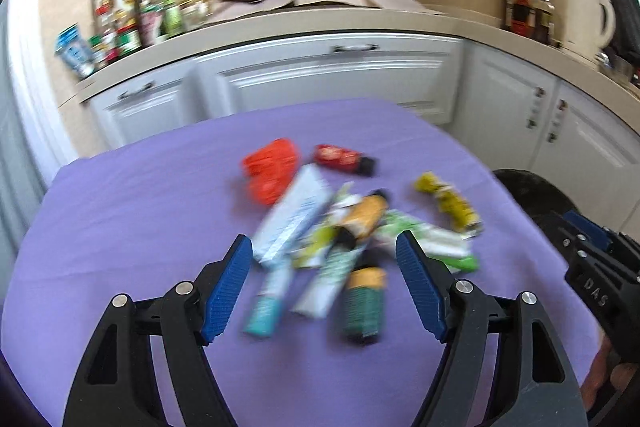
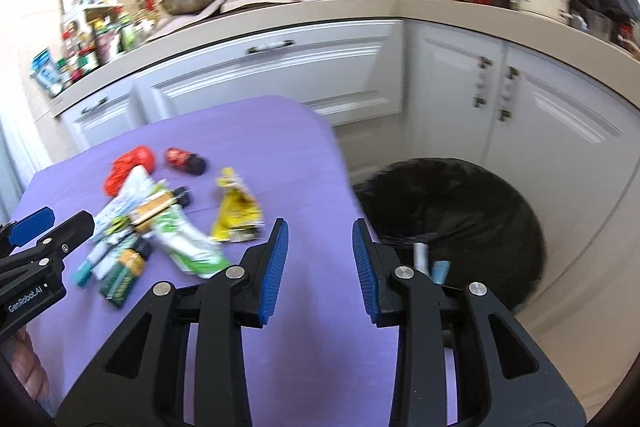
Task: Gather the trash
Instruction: 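Grasp the green-and-white packet with the right gripper while the left gripper grasps the teal tube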
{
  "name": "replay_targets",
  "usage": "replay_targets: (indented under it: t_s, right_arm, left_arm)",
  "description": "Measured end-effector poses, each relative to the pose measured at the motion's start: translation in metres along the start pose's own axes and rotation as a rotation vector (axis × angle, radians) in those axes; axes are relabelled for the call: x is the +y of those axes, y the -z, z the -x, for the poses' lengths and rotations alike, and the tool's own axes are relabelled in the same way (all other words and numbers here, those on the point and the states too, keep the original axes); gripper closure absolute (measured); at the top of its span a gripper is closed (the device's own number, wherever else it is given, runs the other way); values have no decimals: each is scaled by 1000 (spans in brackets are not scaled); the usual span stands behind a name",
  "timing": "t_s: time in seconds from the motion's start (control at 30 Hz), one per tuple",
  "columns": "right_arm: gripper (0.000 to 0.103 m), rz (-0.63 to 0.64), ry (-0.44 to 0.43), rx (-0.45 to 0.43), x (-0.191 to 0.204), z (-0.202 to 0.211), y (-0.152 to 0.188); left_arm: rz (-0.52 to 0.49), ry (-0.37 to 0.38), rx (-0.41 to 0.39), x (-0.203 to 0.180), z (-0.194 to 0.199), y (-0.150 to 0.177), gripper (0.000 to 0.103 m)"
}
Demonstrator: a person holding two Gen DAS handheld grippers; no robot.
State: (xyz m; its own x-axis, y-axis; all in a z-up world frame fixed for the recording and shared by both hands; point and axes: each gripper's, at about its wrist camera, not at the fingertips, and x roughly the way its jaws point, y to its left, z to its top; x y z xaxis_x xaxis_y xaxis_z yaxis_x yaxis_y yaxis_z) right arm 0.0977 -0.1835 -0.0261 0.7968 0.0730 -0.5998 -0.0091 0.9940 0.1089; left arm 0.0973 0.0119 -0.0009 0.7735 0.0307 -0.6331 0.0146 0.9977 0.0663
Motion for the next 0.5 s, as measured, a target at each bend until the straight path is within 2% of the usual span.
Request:
replay_targets:
  t_s: [0.1,0.17,0.33,0.5]
  right_arm:
    - [69,38,-35,11,24,-4,0]
    - [60,58,-49,19,35,-7,0]
    - [60,112,-79,45,61,-14,3]
    - [60,153,-97,80,79,-25,2]
  left_arm:
    - [33,-47,11,25,-1,6,31]
    - [58,-75,20,42,-3,9,31]
    - [101,-127,28,73,-5,13,31]
    - [136,-144,39,92,-9,17,31]
